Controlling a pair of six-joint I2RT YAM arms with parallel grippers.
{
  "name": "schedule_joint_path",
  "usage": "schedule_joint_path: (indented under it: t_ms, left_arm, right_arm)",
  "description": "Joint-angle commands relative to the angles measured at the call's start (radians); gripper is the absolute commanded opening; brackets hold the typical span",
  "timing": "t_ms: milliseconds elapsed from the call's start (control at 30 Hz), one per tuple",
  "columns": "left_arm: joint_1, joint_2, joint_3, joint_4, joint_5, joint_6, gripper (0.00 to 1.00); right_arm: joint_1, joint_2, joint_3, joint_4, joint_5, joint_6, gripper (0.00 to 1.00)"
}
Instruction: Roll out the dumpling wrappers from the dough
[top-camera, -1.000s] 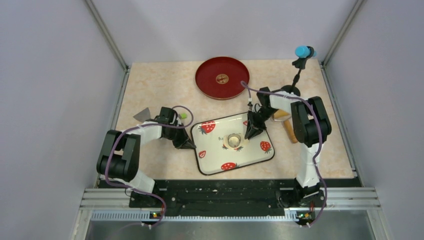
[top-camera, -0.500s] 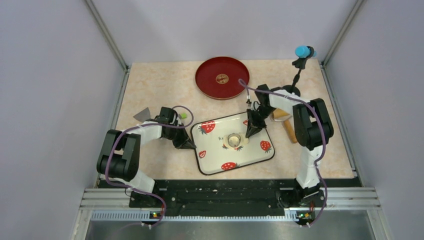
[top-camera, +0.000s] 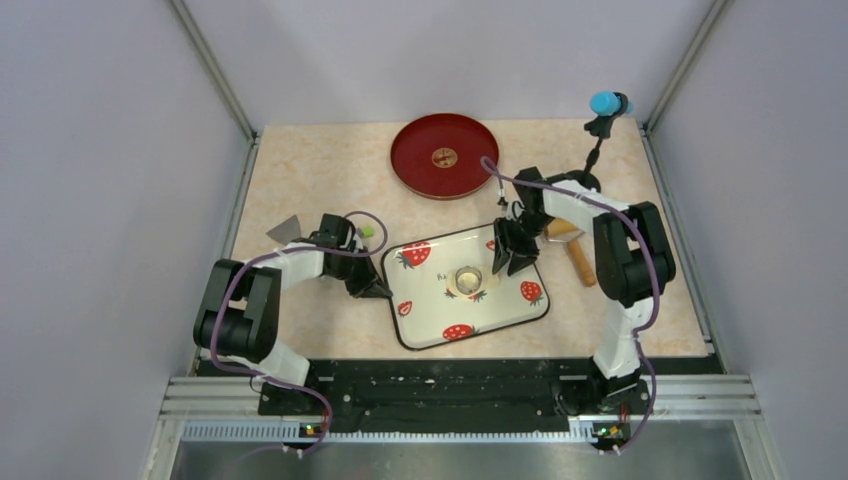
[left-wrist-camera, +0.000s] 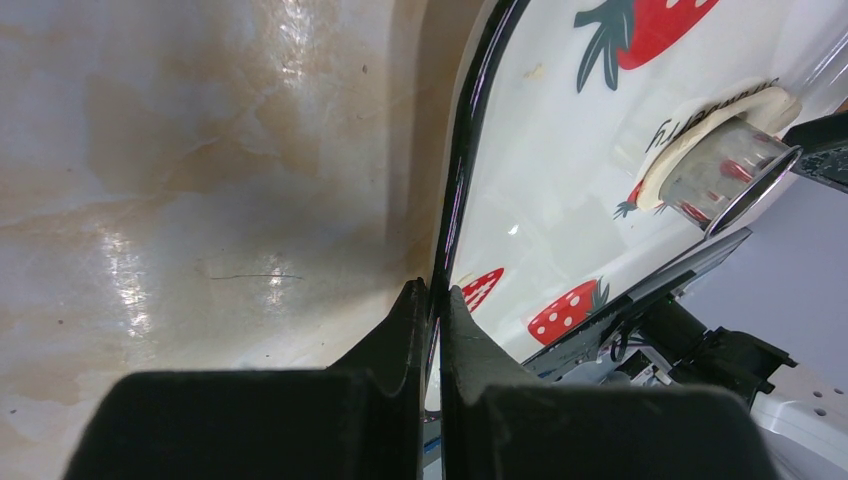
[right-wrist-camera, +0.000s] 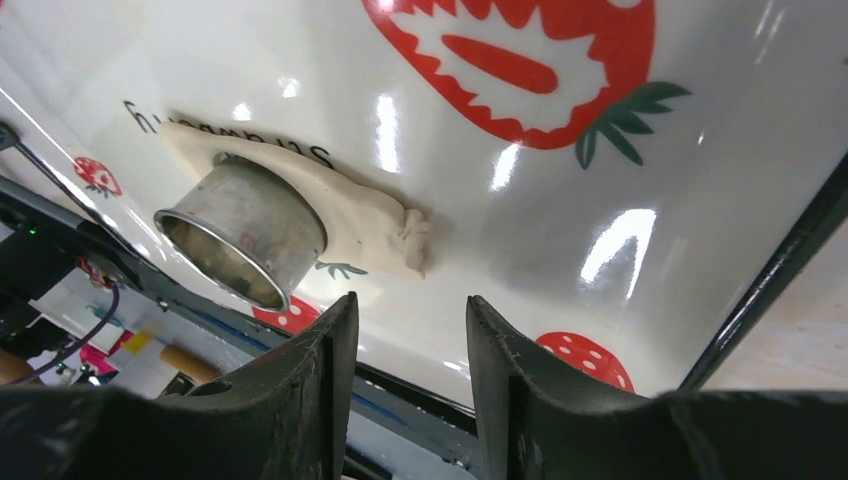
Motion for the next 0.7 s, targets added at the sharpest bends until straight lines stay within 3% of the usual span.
schedule_joint_path:
  t_ms: [0, 233, 400, 667]
  left_arm:
    - [-0.001, 0.039, -0.008, -0.01, -0.093, 0.021, 0.0]
    - [-0.001, 0.043, -0.009, -0.007, -0.088, 0.022, 0.0]
    - [-0.001, 0.046, -0.009, -0.003, -0.084, 0.022, 0.0]
    - [-0.001, 0.049, -0.008, 0.008, -0.076, 0.016, 0.0]
  right_arm:
    - [-0.011, -0.037, -0.023, 0.036, 0.025, 0.011, 0.43]
    - [-0.026, 0.022, -0.047, 0.098, -0.027, 0.019, 0.44]
    - [-0.026, 0.081, -0.045, 0.133, -0.071, 0.022, 0.35]
    - [-0.021, 0.151, -0.028, 0.15, -0.068, 0.018, 0.31]
